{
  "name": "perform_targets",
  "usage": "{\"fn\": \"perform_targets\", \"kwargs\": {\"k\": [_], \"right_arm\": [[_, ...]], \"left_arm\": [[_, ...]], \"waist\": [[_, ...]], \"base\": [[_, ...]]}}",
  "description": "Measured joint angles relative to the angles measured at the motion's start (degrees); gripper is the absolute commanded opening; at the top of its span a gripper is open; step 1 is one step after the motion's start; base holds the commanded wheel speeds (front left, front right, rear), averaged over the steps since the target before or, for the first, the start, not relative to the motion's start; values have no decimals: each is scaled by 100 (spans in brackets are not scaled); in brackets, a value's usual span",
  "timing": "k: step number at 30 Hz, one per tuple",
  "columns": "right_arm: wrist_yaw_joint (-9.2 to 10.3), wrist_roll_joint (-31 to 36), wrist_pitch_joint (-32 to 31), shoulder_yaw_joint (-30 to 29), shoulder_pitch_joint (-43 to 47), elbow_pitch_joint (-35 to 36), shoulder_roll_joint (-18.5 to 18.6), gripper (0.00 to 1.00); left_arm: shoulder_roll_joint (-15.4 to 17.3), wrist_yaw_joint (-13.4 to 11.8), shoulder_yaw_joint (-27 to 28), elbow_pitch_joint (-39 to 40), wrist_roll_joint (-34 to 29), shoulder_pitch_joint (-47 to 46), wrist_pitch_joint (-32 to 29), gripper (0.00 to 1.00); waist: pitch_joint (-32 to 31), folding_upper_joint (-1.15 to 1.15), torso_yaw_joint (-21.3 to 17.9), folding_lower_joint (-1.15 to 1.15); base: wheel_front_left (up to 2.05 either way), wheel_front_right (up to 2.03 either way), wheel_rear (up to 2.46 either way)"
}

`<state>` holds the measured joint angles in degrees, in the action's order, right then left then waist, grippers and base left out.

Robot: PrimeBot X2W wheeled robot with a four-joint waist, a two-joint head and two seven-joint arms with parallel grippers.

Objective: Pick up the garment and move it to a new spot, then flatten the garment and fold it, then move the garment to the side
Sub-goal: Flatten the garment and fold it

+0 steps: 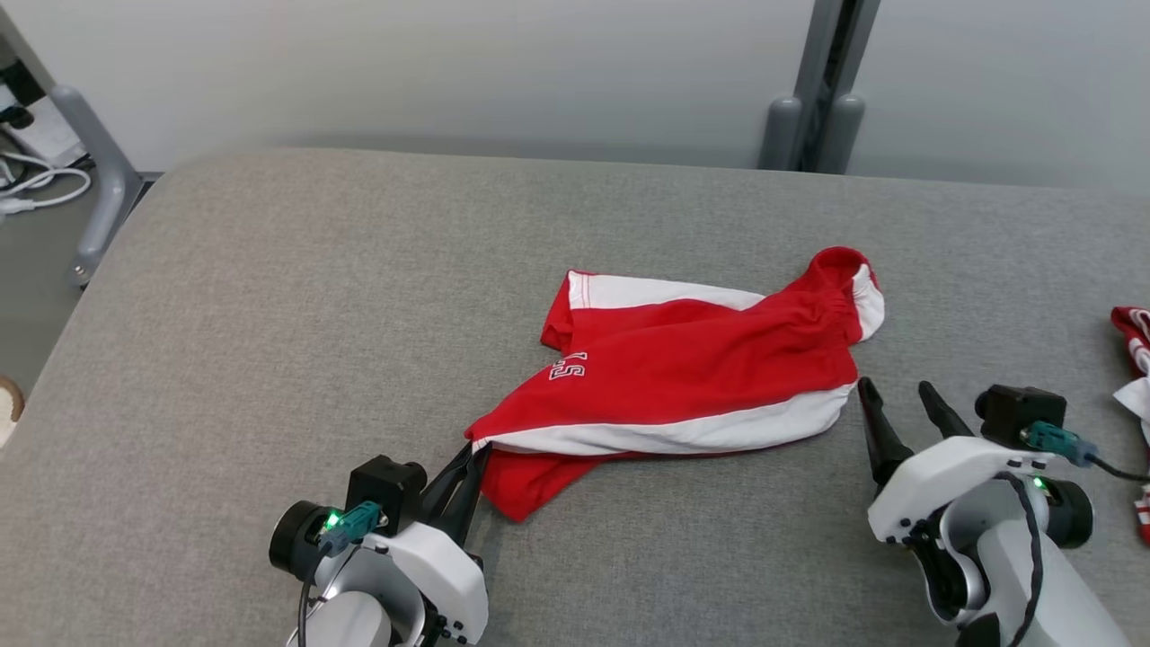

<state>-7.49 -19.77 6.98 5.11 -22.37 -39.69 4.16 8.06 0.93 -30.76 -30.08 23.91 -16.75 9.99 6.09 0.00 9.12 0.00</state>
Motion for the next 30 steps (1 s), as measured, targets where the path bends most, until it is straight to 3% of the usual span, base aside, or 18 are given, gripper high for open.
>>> {"fn": "perform_targets", "kwargs": {"k": [9, 21, 23, 24, 26, 28, 29, 30], "right_arm": [[0, -660, -194, 4, -494, -945, -58, 100], [0, -1428, -216, 107, -769, -1414, -103, 100], [0, -1545, -212, 131, -789, -1468, -108, 96], [0, -1545, -212, 131, -789, -1468, -108, 84], [0, -1633, -198, 145, -801, -1515, -107, 40], [0, -1700, -168, 175, -842, -1566, -110, 8], [0, -1715, -142, 192, -868, -1596, -112, 0], [0, -1741, -110, 204, -884, -1616, -111, 0]], "left_arm": [[18, -99, -69, 209, -21, 8, -40, 0], [18, -132, -147, 257, -12, 8, -46, 0], [21, -134, -159, 257, -11, 8, -47, 0], [21, -134, -159, 257, -11, 8, -47, 0], [22, -135, -176, 257, -11, 8, -48, 0], [23, -146, -191, 256, -11, 7, -48, 0], [24, -148, -197, 254, -11, 7, -48, 0], [25, -148, -203, 249, -10, 7, -49, 0]], "waist": [[142, 0, 324, 0], [203, 0, 477, 0], [204, 0, 478, 0], [204, 0, 478, 0], [206, 0, 482, 0], [205, 0, 484, 0], [205, 0, 484, -1], [204, 0, 483, 0]], "base": [[0, 0, 0], [0, 0, 0], [0, 0, 0], [0, 0, 0], [0, 0, 0], [0, 0, 0], [0, 0, 0], [0, 0, 0]]}}
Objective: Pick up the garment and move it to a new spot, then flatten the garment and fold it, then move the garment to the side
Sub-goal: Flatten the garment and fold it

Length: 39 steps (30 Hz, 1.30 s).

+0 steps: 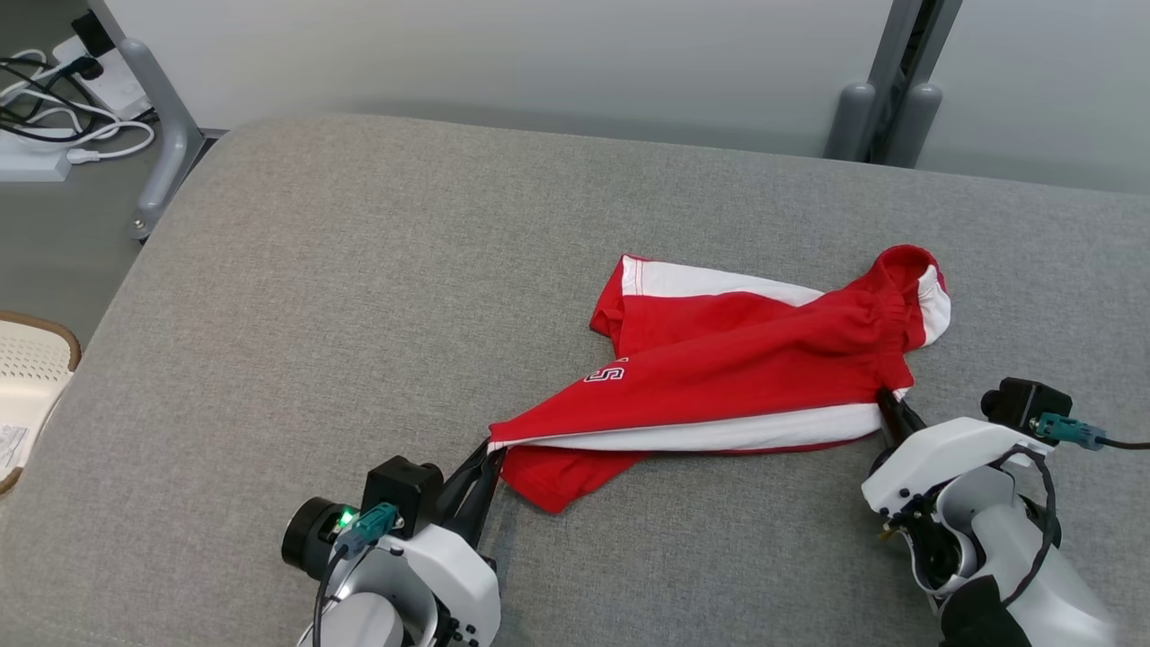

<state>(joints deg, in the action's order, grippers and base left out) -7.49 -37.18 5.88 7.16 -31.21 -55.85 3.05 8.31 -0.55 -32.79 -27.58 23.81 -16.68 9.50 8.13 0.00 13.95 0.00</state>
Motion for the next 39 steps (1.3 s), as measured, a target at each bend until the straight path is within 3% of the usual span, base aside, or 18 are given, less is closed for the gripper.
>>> {"fn": "perform_targets", "kwargs": {"k": [11, 24, 33, 39], "right_arm": [[0, -24, 483, 489, -28, 151, 169, 0], [-1, 578, 693, 969, -266, 935, 756, 0], [-1, 816, 219, 733, -375, 2004, 920, 0], [-2, 1435, -196, -11, -283, 2728, 645, 0]], "left_arm": [[40, -52, -18, -16, 42, 10, 60, 0], [222, -282, 82, 401, -15, -17, 241, 0], [342, -487, 249, 975, -70, -191, 358, 0], [369, -686, 419, 1443, -78, -293, 390, 0]], "waist": [[-137, 0, -77, 0], [-479, 0, -410, 0], [-719, 0, -656, 0], [-867, 0, -810, 0]], "base": [[0, 0, 0], [0, 0, 0], [0, 0, 0], [0, 0, 0]]}}
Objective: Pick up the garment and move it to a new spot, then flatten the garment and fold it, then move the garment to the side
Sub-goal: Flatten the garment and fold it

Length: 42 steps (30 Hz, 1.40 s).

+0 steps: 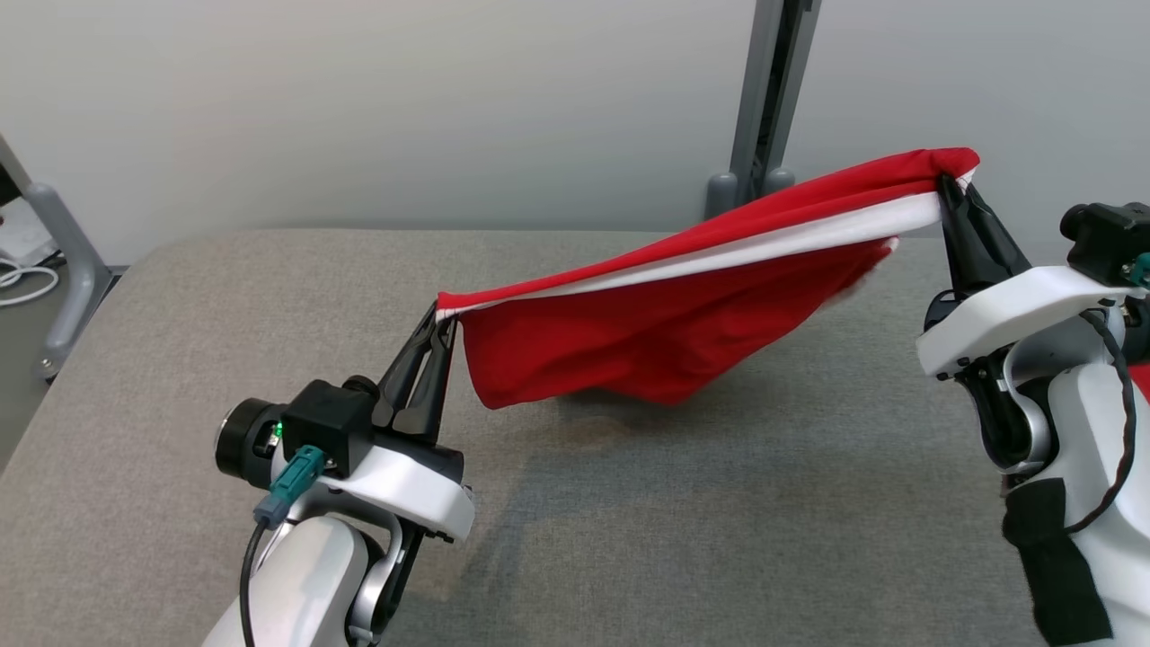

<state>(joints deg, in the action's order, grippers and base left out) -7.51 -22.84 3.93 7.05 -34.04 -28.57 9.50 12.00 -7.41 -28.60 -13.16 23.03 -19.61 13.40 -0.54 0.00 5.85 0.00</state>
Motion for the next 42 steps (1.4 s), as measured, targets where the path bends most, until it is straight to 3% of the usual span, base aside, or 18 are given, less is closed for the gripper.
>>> {"fn": "perform_targets", "kwargs": {"k": [4, 8, 13, 19, 23, 27, 31, 36, 42], "right_arm": [[1, 223, -449, -670, 245, 543, -479, 0], [0, 199, -857, -1074, 477, 1183, -636, 0], [0, -527, -1227, -1352, 778, 1484, -682, 0], [1, -1416, -1348, -1416, 570, 1221, -691, 0], [2, -1719, -1323, -1318, -188, 713, -686, 0], [3, -2136, -1010, -1037, -1767, -249, -678, 0], [3, -2626, -552, -670, -3172, -1084, -673, 0], [4, -3409, 170, -154, -4495, -1808, -670, 0], [4, -4323, 837, 486, -5069, -1876, -677, 0]], "left_arm": [[18, -123, 62, 252, 0, -4, 18, 0], [15, -180, 78, 446, 21, 36, 3, 0], [5, -179, 37, 553, 114, 120, -111, 0], [31, -99, 89, 567, 290, 38, -313, 0], [111, 137, 148, 442, 397, -590, -581, 0], [163, 499, 326, -22, 517, -1938, -879, 0], [114, 677, 566, -641, 664, -3173, -951, 0], [-71, 780, 764, -1412, 633, -4598, -624, 0], [-368, 795, 976, -2161, 573, -5647, 25, 0]], "waist": [[-105, 0, -97, 0], [-164, 0, -175, 0], [-140, 0, -213, 0], [67, 0, -248, 0], [352, 0, -260, 0], [874, 0, -277, 0], [1376, 0, -290, 0], [2037, 0, -283, 0], [2726, 0, -212, 0]], "base": [[0, 0, 0], [0, 0, 0], [0, 0, 0], [0, 0, 0], [0, 0, 0], [0, 0, 0], [0, 0, 0], [0, 0, 0], [0, 0, 0]]}}
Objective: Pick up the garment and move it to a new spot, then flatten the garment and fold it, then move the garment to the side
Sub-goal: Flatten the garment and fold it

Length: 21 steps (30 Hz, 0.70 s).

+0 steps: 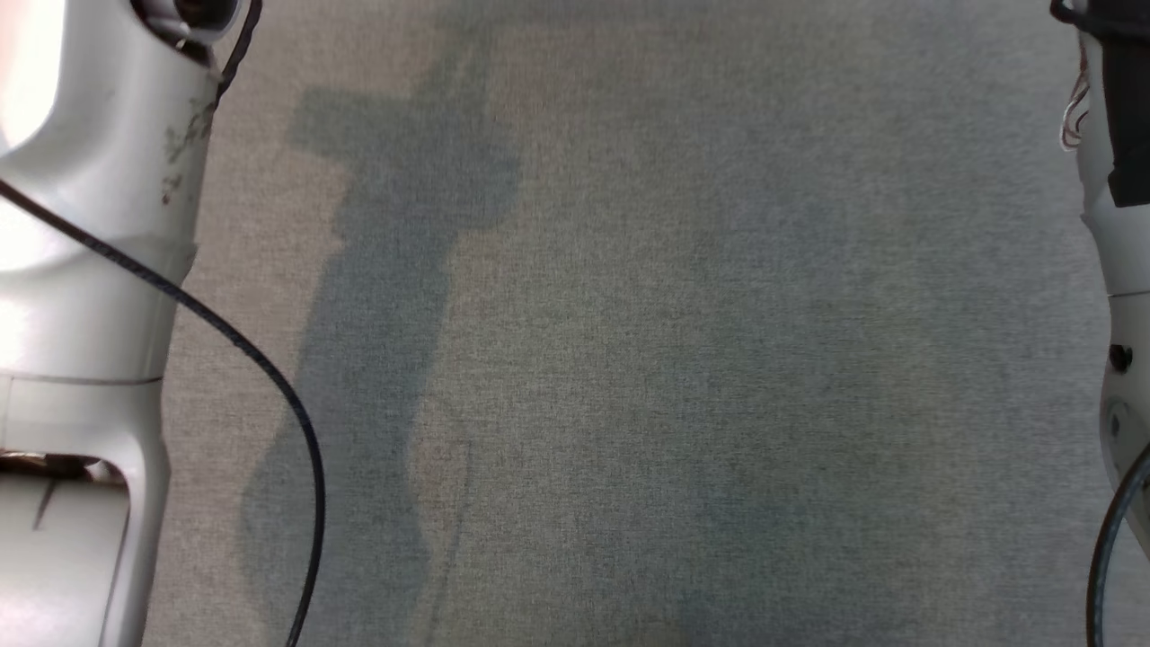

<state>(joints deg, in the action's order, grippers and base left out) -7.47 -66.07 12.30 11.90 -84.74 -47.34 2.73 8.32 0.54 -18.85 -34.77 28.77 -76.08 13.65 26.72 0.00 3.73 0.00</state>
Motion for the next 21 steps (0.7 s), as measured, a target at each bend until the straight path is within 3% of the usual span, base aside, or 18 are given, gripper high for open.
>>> {"fn": "perform_targets", "kwargs": {"k": [12, 21], "right_arm": [[0, -386, 187, 586, 625, -836, 0, 0], [0, -584, 76, 857, 1361, -1127, 168, 0]], "left_arm": [[-454, 299, 1, -953, -69, 288, 134, 0], [-538, 531, -203, -1236, -301, 1273, 134, 0]], "waist": [[662, 0, 239, 0], [401, 0, 291, 0]], "base": [[0, 0, 0], [0, 0, 0]]}}
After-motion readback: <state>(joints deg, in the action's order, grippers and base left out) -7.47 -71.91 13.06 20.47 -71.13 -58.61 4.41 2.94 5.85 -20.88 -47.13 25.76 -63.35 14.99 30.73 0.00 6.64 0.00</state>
